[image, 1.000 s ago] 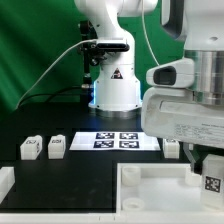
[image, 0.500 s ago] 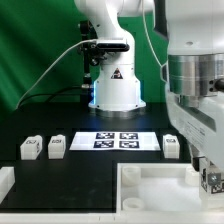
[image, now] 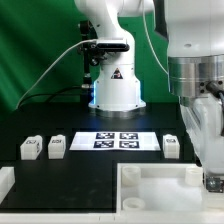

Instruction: Assemble one leg

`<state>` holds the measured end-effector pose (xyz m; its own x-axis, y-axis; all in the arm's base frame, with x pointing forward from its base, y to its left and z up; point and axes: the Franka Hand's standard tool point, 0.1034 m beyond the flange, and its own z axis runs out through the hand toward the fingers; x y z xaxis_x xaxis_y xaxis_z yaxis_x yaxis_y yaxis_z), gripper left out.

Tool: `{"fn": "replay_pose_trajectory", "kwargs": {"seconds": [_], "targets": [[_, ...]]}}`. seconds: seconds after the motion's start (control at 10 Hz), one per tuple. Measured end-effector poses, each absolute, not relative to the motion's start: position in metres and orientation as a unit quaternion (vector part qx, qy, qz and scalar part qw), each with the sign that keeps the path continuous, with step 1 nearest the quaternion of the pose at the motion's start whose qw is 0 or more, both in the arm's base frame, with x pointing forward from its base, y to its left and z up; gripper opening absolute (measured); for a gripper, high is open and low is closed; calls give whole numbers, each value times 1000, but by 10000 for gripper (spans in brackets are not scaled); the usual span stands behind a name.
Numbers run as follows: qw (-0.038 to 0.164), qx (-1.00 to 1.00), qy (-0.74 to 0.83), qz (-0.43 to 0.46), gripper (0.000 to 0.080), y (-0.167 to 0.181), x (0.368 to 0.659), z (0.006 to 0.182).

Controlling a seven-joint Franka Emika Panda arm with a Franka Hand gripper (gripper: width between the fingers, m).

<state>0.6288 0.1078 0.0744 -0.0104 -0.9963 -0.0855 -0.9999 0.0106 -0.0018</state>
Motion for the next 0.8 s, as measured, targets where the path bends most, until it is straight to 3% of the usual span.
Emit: {"fn": "replay_pose_trajectory", "kwargs": {"seconds": [0.1,0.3,0.6,0.8], "targets": [[14,-762,647,35,619,115,624,76],[19,-868,495,34,643,122,622,75],[18,-919,393,29,649,118,622,74],[1,-979,203,3,649,118,634,75]]}}
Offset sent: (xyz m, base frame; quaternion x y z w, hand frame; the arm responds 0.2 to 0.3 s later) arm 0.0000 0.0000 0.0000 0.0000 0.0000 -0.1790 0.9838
